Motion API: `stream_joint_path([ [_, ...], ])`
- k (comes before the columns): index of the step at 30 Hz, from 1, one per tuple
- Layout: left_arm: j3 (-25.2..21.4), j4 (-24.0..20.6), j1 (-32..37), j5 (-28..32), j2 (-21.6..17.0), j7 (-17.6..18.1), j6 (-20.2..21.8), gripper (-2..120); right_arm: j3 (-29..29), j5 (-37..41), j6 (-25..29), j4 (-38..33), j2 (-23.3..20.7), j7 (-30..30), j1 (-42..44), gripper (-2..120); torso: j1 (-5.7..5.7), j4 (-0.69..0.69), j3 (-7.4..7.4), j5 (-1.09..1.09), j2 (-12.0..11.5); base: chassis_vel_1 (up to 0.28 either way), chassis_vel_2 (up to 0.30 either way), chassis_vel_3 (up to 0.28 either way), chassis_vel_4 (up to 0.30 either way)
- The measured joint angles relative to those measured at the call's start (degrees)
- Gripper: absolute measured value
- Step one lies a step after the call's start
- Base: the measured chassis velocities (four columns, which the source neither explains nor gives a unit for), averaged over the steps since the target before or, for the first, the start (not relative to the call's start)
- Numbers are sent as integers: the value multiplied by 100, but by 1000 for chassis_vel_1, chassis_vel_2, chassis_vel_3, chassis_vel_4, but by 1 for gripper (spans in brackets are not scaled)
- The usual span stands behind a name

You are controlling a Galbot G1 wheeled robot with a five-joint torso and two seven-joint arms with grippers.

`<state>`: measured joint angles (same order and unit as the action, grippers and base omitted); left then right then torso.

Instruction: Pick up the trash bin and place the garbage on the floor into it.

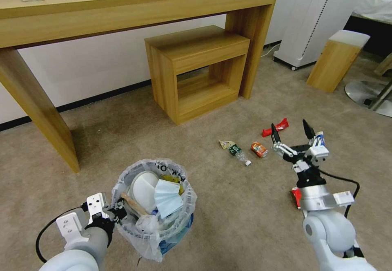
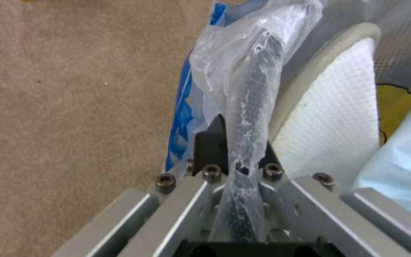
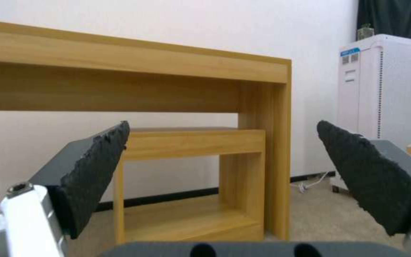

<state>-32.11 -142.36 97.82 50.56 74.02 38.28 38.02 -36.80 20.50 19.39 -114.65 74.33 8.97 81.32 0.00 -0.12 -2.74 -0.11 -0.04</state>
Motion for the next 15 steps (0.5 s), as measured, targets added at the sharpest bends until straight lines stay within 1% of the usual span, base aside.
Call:
stream_joint_path([
  [5,55,18,-39,-120,-24,-57,-52,0,-16,-84,111,12,86,44,121,100,0,0,0,-1,0,0,0,0,0],
  [9,67,49,-64,-128,-58,-70,-69,0,-42,-117,144,12,117,57,157,100,0,0,1,-1,0,-47,43,63,-42],
  [13,83,51,-64,-135,-69,-89,-76,0,-44,-169,158,18,138,67,154,100,0,0,1,-1,0,-140,140,134,-117],
  [15,88,51,-59,-140,-70,-96,-78,0,-44,-178,162,19,144,72,144,100,0,0,0,0,0,-214,182,170,-215],
])
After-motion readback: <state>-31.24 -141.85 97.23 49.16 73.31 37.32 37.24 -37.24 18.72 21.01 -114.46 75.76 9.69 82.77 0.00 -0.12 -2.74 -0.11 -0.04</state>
